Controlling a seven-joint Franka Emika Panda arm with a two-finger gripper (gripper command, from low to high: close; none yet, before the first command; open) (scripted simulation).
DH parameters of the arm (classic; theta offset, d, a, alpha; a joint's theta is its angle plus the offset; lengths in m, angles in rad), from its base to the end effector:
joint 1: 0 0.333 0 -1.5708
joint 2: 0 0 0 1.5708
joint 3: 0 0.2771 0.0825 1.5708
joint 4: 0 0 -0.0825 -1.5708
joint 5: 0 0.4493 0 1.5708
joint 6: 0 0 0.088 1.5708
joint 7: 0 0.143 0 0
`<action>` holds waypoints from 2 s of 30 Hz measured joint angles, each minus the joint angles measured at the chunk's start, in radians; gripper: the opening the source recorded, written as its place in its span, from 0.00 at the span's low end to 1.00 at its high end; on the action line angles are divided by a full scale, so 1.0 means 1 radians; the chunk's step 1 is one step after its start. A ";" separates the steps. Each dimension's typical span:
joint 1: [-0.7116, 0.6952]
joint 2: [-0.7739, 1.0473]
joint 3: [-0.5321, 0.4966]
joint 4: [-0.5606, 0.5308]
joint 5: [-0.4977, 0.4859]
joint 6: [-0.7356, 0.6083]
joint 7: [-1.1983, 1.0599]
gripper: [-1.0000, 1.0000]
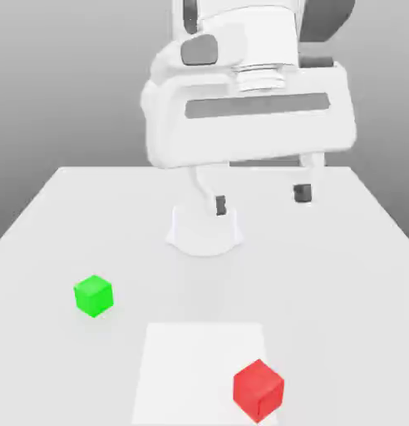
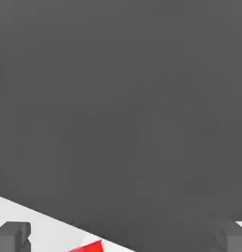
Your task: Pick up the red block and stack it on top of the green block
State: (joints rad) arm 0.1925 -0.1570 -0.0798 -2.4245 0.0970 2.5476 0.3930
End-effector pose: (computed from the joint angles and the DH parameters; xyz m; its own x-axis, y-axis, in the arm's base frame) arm 0.5560 0.0648 0.2812 0.9082 -0.3573 0.2181 -0.3213 -0.9289 -0.1842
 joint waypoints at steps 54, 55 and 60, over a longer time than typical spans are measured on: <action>-0.423 -0.146 -0.486 -0.545 -0.376 0.119 -0.769 0.00; -0.403 -0.132 -0.499 -0.544 -0.353 0.129 -0.786 0.00; -0.317 -0.048 -0.549 -0.541 -0.237 0.203 -0.864 0.00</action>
State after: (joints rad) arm -0.1249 -0.2050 -0.6293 -2.9652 -0.1403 2.7505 -0.4712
